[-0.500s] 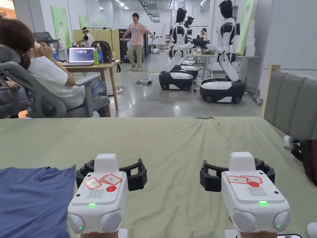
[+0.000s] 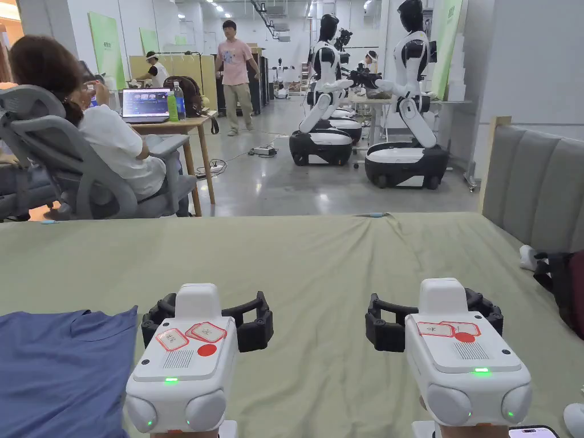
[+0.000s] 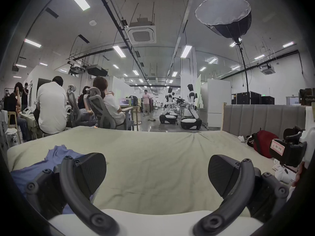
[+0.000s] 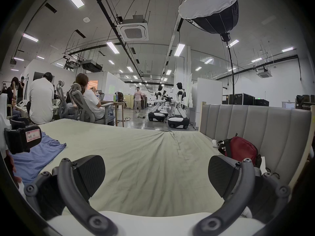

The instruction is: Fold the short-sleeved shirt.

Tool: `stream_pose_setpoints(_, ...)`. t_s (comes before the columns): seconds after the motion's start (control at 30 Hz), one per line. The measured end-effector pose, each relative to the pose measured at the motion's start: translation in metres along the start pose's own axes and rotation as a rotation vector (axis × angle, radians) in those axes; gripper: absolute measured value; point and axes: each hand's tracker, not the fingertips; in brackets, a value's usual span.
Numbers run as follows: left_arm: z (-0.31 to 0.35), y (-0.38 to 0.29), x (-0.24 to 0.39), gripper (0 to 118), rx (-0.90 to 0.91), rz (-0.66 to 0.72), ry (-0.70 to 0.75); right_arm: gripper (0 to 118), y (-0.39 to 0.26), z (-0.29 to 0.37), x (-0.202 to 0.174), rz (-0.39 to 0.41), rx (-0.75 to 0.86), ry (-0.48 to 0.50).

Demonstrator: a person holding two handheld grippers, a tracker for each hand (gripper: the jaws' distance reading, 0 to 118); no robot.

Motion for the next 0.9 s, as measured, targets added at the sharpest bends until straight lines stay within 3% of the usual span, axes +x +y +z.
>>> stream_pose_setpoints(0.9, 0.0005, 0.0013, 0.0051, 118, 0.001, -0.018, -0.032, 118, -0.0016, 0.0024, 0.0002, 0.012, 0.003, 0.001)
